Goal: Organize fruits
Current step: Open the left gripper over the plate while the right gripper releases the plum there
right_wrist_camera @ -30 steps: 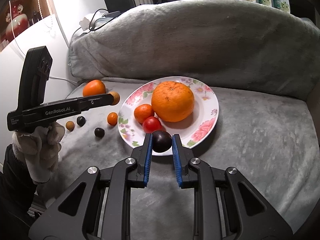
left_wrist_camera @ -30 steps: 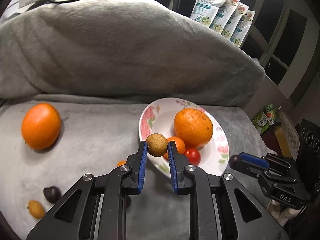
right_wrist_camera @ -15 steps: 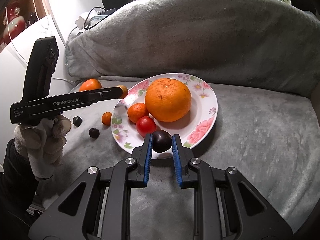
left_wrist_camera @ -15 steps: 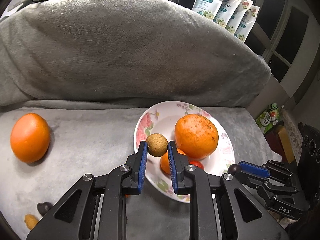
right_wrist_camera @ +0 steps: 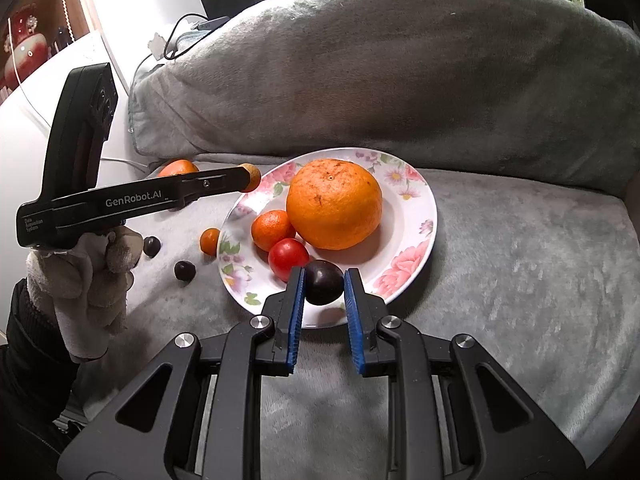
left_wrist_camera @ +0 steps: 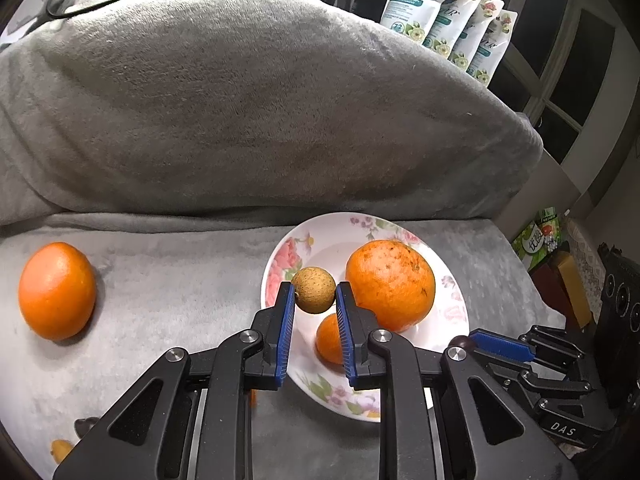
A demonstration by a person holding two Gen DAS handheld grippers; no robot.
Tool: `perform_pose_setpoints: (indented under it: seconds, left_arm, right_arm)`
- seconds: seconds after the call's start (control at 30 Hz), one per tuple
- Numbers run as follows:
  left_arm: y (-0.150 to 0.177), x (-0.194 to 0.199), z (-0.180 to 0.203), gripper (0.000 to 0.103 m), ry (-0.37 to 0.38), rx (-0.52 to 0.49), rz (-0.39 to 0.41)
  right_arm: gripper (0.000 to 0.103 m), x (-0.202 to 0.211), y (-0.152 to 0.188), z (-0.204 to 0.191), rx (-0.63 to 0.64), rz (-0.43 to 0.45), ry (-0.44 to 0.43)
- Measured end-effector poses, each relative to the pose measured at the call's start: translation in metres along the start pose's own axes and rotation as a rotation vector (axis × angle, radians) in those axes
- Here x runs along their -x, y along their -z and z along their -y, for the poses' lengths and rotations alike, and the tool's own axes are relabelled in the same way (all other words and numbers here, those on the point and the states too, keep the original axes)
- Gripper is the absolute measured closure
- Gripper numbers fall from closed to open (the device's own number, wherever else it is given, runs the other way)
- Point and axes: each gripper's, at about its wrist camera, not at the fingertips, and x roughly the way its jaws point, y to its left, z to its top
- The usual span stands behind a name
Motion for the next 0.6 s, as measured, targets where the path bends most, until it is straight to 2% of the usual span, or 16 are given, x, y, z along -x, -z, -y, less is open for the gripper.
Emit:
perform_pose_setpoints:
  seconds: [0.2, 0.37, 0.4, 0.53, 0.6]
  left_arm:
    - [-0.0012, 0.0018, 0.0019, 0.083, -0.002, -0.004, 0.008]
    - [-0.0032, 0.0046, 0.0044, 0.073, -0.001, -0.01, 0.018]
    - [-0.0034, 0.0051, 0.0046, 0.071, -0.001, -0.012, 0.02]
    - [-0.0032, 0.0058, 0.0057, 0.069, -0.003, -0.015, 0.025]
    - [-0.0033, 0.007, 0.0069, 0.05, -0.008, -0.019, 0.033]
  right_arm:
    - [0.082, 0.0012, -0.0003, -0.0019, 0.002, 0.004, 0.005]
    - [0.081, 0.0021, -0.0007, -0.0028, 0.004, 0.007, 0.004]
    - [0.078, 0.0025, -0.0007, -0.003, 0.004, 0.008, 0.005]
    - [0.047, 0.0054, -0.0013, -0.0048, 0.009, 0.026, 0.013]
    - [0.04, 0.0067, -0.0016, -0.0063, 0.014, 0.029, 0.015]
